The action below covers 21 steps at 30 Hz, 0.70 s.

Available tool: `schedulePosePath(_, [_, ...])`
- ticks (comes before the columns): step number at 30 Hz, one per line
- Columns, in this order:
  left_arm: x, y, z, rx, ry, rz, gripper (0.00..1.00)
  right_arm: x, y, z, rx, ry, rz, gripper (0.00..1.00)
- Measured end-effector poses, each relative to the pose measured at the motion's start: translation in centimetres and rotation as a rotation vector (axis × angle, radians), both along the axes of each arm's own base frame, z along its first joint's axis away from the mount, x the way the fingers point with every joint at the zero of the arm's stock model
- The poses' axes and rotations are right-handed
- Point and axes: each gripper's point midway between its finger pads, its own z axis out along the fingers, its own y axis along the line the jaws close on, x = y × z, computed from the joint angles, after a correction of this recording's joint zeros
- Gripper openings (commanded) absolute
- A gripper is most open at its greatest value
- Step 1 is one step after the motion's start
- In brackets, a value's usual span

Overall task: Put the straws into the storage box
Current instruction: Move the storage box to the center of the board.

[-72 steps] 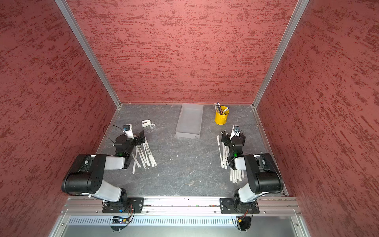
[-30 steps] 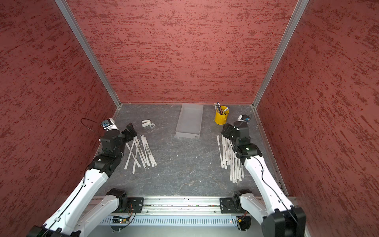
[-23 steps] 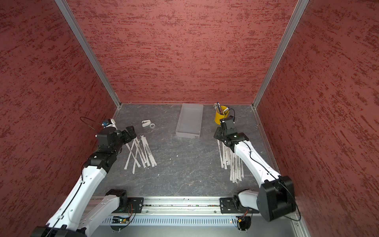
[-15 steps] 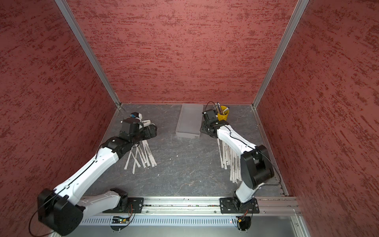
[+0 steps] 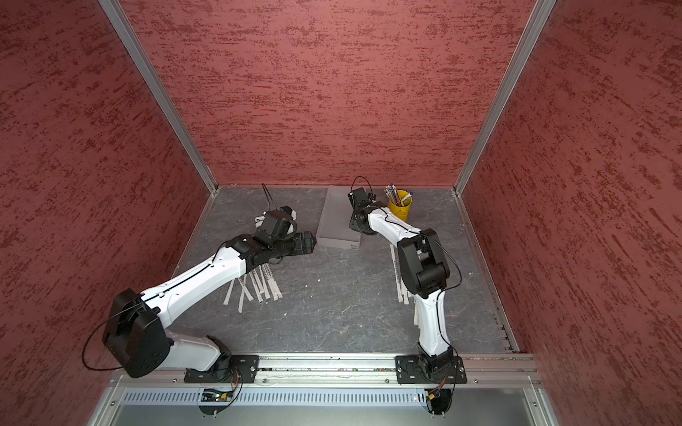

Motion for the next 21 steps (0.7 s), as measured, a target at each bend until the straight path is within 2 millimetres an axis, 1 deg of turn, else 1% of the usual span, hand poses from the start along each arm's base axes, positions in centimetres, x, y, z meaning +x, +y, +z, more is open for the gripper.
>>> schedulePosePath(2, [0.2, 0.3, 0.0, -0.008, 0.005, 0.007, 0.86, -0.1, 0.1, -1.0, -0.016, 0.018, 0.015, 0.21])
schedulePosePath(5, [0.6, 1.0, 0.0, -0.023, 0.014, 0.027, 0.84, -0.5, 0.5, -2.2, -0.034, 0.039, 0.039, 0.08])
schedulePosePath(6, [0.7, 1.2, 0.0, -0.028, 0.015, 0.035, 0.84, -0.6, 0.6, -2.3, -0.044, 0.041, 0.048, 0.05])
schedulePosePath(9, [1.0, 1.9, 0.0, -0.041, 0.015, 0.054, 0.84, -1.0, 1.3, -2.4, -0.072, 0.038, 0.076, 0.00])
schedulePosePath(12, [1.0, 2.7, 0.2, -0.050, 0.011, 0.073, 0.84, -1.9, 1.9, -2.4, -0.100, 0.034, 0.096, 0.00])
schedulePosePath(16, [0.9, 3.7, 0.6, -0.059, 0.001, 0.094, 0.84, -4.9, 3.3, -2.5, -0.146, 0.043, 0.146, 0.00])
schedulePosePath(18, [0.8, 4.2, 0.7, -0.062, -0.005, 0.106, 0.84, -6.9, 4.0, -2.6, -0.165, 0.051, 0.175, 0.00])
schedulePosePath(21, [0.6, 5.0, 0.8, -0.066, -0.011, 0.122, 0.84, -10.7, 5.3, -2.7, -0.185, 0.067, 0.221, 0.00])
